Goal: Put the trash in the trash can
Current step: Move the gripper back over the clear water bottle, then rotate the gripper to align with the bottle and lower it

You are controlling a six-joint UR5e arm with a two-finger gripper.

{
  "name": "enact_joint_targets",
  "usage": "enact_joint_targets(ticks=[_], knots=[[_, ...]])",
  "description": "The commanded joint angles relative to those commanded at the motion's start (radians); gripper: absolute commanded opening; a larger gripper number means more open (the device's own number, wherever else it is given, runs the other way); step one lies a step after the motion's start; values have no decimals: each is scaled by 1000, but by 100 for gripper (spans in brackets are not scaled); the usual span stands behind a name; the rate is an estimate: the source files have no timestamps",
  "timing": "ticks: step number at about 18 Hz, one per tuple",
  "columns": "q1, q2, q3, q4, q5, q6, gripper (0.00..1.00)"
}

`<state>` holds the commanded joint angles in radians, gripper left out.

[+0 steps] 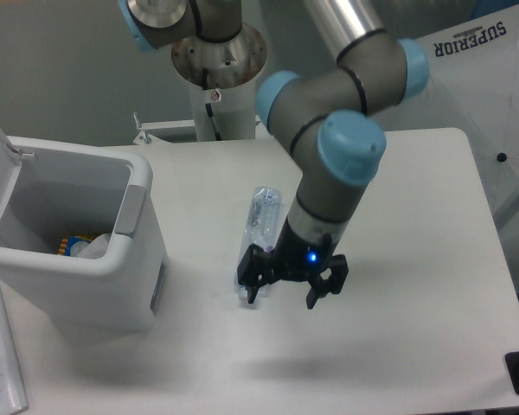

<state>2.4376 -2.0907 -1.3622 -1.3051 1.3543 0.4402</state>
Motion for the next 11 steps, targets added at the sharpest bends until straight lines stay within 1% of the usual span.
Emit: enact_joint_targets(ticks=[2,4,6,11], knots=[[-21,-15,-1,-41,61,60,100],[-40,-31,-2,-77,132,84,100],[-60,-46,0,-80,160,106,100],[-63,-63,-3,-79,169,124,100]])
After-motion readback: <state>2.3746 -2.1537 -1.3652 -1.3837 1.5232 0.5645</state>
